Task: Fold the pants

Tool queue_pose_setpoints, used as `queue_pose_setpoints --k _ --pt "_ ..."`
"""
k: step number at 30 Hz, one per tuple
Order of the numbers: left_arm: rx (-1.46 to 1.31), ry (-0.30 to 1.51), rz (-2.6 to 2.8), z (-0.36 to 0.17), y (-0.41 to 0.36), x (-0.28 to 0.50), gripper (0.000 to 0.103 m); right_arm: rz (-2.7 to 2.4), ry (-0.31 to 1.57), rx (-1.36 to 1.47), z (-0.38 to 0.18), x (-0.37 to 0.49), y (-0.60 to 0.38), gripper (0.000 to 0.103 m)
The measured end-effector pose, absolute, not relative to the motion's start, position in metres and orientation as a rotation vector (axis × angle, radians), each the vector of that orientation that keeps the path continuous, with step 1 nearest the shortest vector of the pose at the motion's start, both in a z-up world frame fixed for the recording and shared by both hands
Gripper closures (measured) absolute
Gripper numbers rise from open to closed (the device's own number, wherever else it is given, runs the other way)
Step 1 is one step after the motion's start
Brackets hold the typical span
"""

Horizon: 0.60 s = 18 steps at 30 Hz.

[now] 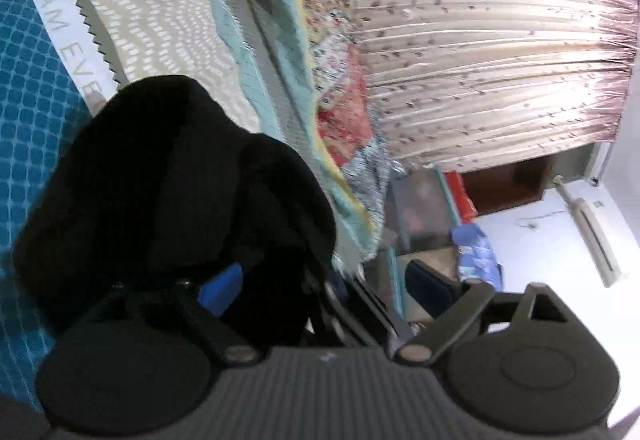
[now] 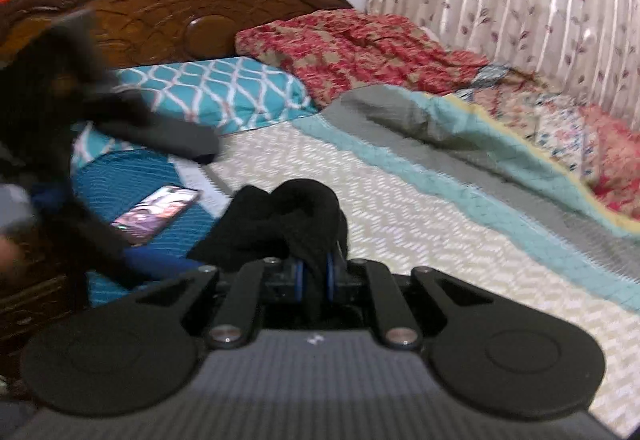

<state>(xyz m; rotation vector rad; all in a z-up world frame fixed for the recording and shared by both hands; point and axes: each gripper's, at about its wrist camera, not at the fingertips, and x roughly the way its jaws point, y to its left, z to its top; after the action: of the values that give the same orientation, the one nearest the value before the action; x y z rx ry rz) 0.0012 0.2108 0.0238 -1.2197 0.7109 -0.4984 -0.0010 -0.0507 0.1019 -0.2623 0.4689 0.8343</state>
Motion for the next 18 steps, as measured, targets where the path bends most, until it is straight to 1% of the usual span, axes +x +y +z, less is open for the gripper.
queue_pose_setpoints --k 4,6,7,8,9,11,14,16,18 --pt "-1.29 0.719 -0.466 0.004 0.224 0.01 0.011 0.944 0.527 -0.222 0.099 -0.015 -0.058 0.089" --pt "-1.313 0.718 -0.457 -0.002 0.232 0.011 0.011 1.027 0.54 -0.283 0.097 -0.032 -0.057 0.089" --pt "-1.329 0.721 -0.464 -0.006 0.233 0.012 0.013 1.056 0.534 -0.344 0.094 -0.041 -0.053 0.088" --pt "-1.33 0.724 -0.47 -0.006 0.233 0.015 0.025 1.072 0.522 -0.405 0.092 -0.049 -0.049 0.087" --pt "-1.305 0.727 -0.491 -0.005 0.231 0.018 0.044 1.08 0.512 -0.45 0.089 -0.055 -0.046 0.087" --pt "-1.238 0.736 -0.517 0.003 0.226 0.024 0.059 1.067 0.51 -0.466 0.087 -0.054 -0.045 0.087" --pt "-1.119 0.666 -0.575 0.031 0.218 0.029 0.071 1.003 0.489 -0.426 0.093 -0.045 -0.05 0.087" --pt "-1.028 0.587 -0.578 0.044 0.219 0.019 0.071 0.963 0.436 -0.41 0.101 -0.045 -0.053 0.087" --pt "-0.915 0.544 -0.516 0.04 0.223 0.002 0.071 0.969 0.426 -0.415 0.1 -0.047 -0.051 0.087"
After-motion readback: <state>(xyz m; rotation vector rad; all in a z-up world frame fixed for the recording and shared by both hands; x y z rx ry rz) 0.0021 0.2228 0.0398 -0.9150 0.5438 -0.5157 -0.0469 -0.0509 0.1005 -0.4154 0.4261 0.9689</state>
